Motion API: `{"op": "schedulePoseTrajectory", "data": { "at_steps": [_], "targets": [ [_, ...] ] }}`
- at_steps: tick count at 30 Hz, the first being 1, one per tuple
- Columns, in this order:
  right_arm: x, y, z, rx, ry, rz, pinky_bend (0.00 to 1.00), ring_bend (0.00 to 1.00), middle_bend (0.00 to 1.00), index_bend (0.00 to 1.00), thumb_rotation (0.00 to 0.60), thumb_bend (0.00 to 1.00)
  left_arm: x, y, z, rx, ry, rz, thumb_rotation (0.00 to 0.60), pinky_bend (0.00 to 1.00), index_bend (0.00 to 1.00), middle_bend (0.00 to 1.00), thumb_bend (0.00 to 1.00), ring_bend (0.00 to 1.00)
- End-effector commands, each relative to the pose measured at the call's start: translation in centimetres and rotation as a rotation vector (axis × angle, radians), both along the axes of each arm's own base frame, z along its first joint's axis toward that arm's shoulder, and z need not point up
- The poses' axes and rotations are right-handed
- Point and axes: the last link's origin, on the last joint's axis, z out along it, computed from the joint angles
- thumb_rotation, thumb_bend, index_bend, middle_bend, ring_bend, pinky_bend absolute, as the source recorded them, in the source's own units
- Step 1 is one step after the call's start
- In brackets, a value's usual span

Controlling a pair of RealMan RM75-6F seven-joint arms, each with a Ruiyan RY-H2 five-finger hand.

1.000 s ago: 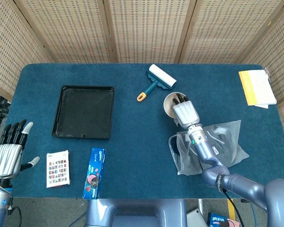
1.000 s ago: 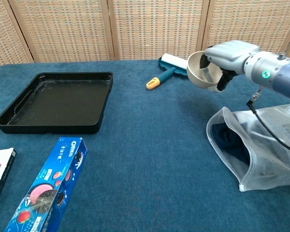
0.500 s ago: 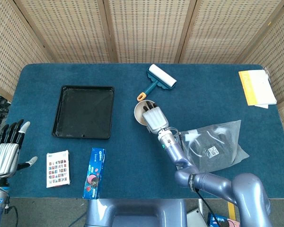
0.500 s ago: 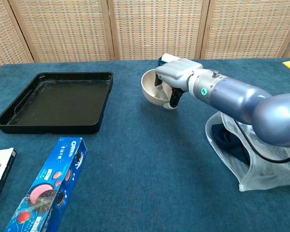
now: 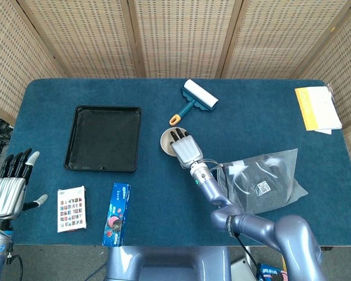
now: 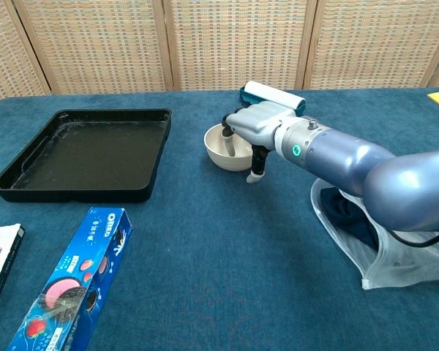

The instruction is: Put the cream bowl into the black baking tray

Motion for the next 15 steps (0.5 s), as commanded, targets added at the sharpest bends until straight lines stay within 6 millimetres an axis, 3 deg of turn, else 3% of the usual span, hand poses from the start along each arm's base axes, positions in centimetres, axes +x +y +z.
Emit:
{"op": "schedulePoseTrajectory", "data": {
  "at_steps": [1, 6, 10, 15],
  "targets": [
    [0.0, 0.0, 0.7, -0.019, 0.004, 0.015, 0.25, 0.01, 0.03, 0.25, 0.600, 0.27, 0.1, 0.0, 0.0, 0.001, 0.002, -0.003, 0.600, 0.00, 0.00, 0.00, 0.03, 0.00],
    [0.2, 0.2, 2.8, -0.071, -0.002, 0.041, 0.19, 0.00, 0.00, 0.09, 0.600, 0.23, 0.2, -0.1, 0.1, 0.004, 0.001, -0.007, 0.600, 0.00, 0.00, 0.00, 0.03, 0.00],
    [-0.1, 1.0, 5.8, -0.126, -0.025, 0.062, 0.16, 0.00, 0.00, 0.05, 0.600, 0.23, 0.4, -0.3, 0.2, 0.011, 0.002, -0.018, 0.600, 0.00, 0.00, 0.00, 0.03, 0.00],
    [-2.4, 2.8, 10.1, -0.198, -0.066, 0.050, 0.15, 0.00, 0.00, 0.00, 0.600, 0.20, 0.7, -0.6, 0.1, 0.010, 0.009, -0.030, 0.600, 0.00, 0.00, 0.00, 0.03, 0.00]
  ]
}}
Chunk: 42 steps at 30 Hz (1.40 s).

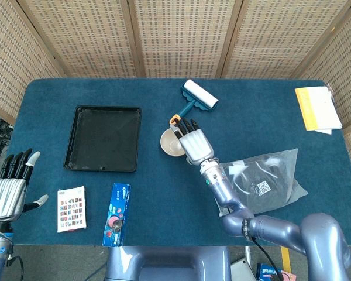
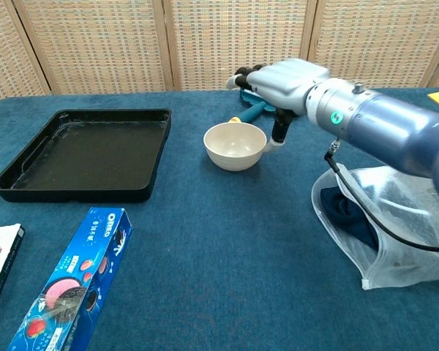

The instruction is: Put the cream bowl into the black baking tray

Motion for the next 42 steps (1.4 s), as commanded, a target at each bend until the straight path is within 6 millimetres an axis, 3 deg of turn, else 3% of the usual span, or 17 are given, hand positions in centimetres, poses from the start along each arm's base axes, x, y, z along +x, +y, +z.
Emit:
{"op": "schedulePoseTrajectory", "data": {
  "at_steps": [1, 4, 12, 19, 22, 27, 35, 42],
  "targets": [
    [-3.2, 2.0, 4.9, -0.096, -0.034, -0.021, 0.14, 0.00, 0.00, 0.00, 0.600, 0.20, 0.2, -0.2, -0.2, -0.008, 0.009, -0.003, 0.600, 0.00, 0.00, 0.00, 0.03, 0.00],
    [-5.4, 3.5, 6.6, -0.122, -0.068, -0.041, 0.11, 0.00, 0.00, 0.00, 0.600, 0.20, 0.5, -0.2, -0.4, -0.014, 0.018, -0.013, 0.600, 0.00, 0.00, 0.00, 0.03, 0.00],
    [-13.9, 9.1, 10.6, -0.193, -0.159, -0.139, 0.04, 0.00, 0.00, 0.00, 0.600, 0.20, 1.2, -0.3, -1.1, -0.032, 0.043, -0.024, 0.600, 0.00, 0.00, 0.00, 0.03, 0.00],
    [-18.5, 13.5, 13.0, -0.253, -0.224, -0.189, 0.04, 0.00, 0.00, 0.00, 0.600, 0.20, 1.5, -0.3, -2.2, -0.057, 0.071, -0.026, 0.600, 0.00, 0.00, 0.00, 0.03, 0.00],
    [-19.3, 15.1, 13.7, -0.269, -0.251, -0.186, 0.04, 0.00, 0.00, 0.00, 0.600, 0.20, 1.8, -0.2, -2.4, -0.064, 0.077, -0.028, 0.600, 0.00, 0.00, 0.00, 0.03, 0.00],
    [-19.8, 15.9, 13.9, -0.269, -0.274, -0.175, 0.04, 0.00, 0.00, 0.00, 0.600, 0.20, 2.6, 0.7, -2.5, -0.063, 0.078, -0.050, 0.600, 0.00, 0.00, 0.00, 0.03, 0.00],
    [-19.7, 16.1, 14.1, -0.260, -0.321, -0.152, 0.04, 0.00, 0.00, 0.00, 0.600, 0.20, 6.6, 7.1, -3.1, -0.110, 0.131, -0.136, 0.600, 0.00, 0.03, 0.00, 0.08, 0.00],
    [-19.9, 15.9, 14.5, -0.266, -0.350, -0.149, 0.04, 0.00, 0.00, 0.00, 0.600, 0.20, 11.1, 11.1, -5.3, -0.137, 0.216, -0.221, 0.600, 0.00, 0.25, 0.00, 0.17, 0.00]
  ]
}}
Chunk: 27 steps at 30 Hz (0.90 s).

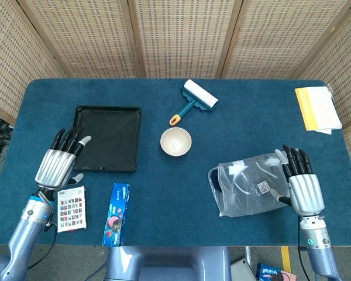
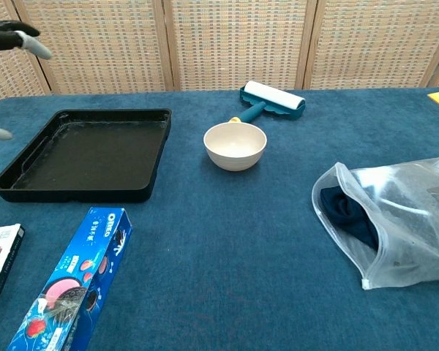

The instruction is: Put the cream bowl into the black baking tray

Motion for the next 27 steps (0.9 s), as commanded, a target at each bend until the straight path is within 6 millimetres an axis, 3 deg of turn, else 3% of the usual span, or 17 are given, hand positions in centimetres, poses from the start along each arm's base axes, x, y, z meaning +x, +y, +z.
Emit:
{"op": "schedulePoseTrajectory", "data": {
  "at_steps": [1, 7, 12, 18, 27],
  "targets": [
    [-0.1, 0.0, 0.3, -0.009, -0.015, 0.003, 0.04, 0.00, 0.00, 0.00, 0.600, 0.20, 3.2, 2.9, -1.8, -0.018, 0.042, -0.051, 0.600, 0.00, 0.27, 0.00, 0.17, 0.00],
    [-0.3, -0.2, 1.3, -0.041, -0.039, 0.005, 0.04, 0.00, 0.00, 0.02, 0.600, 0.20, 6.8, 6.3, -5.4, -0.065, 0.098, -0.102, 0.600, 0.00, 0.30, 0.00, 0.17, 0.00],
    [-0.6, -0.3, 2.0, -0.053, -0.068, -0.003, 0.04, 0.00, 0.00, 0.03, 0.600, 0.20, 9.0, 7.9, -8.8, -0.139, 0.094, -0.105, 0.600, 0.00, 0.33, 0.00, 0.17, 0.00],
    [-0.8, -0.3, 2.5, -0.059, -0.096, -0.001, 0.04, 0.00, 0.00, 0.03, 0.600, 0.20, 11.3, 9.1, -12.6, -0.203, 0.147, -0.133, 0.600, 0.00, 0.35, 0.00, 0.18, 0.00],
    [-1.2, -0.4, 3.0, -0.060, -0.130, -0.014, 0.04, 0.00, 0.00, 0.04, 0.600, 0.20, 13.2, 9.8, -17.4, -0.245, 0.188, -0.131, 0.600, 0.00, 0.40, 0.00, 0.18, 0.00]
  ]
}}
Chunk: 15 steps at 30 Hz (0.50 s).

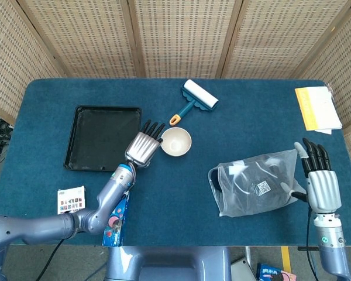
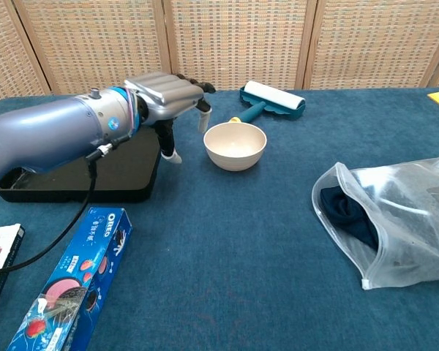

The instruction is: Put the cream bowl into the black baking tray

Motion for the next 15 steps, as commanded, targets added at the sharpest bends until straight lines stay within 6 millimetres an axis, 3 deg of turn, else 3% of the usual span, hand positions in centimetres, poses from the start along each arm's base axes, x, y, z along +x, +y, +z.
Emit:
{"op": "schedulePoseTrajectory", "data": {
  "at_steps": [1, 15],
  "targets": [
    [-0.1, 0.0, 0.1, 0.003, -0.003, -0.005, 0.04, 0.00, 0.00, 0.04, 0.600, 0.20, 0.8, 0.2, -2.0, -0.020, 0.019, 0.001, 0.600, 0.00, 0.41, 0.00, 0.18, 0.00],
    [-0.4, -0.2, 0.2, 0.007, -0.018, -0.014, 0.04, 0.00, 0.00, 0.05, 0.600, 0.20, 2.0, 1.4, -4.8, -0.013, 0.041, -0.002, 0.600, 0.00, 0.46, 0.00, 0.19, 0.00]
  ]
}}
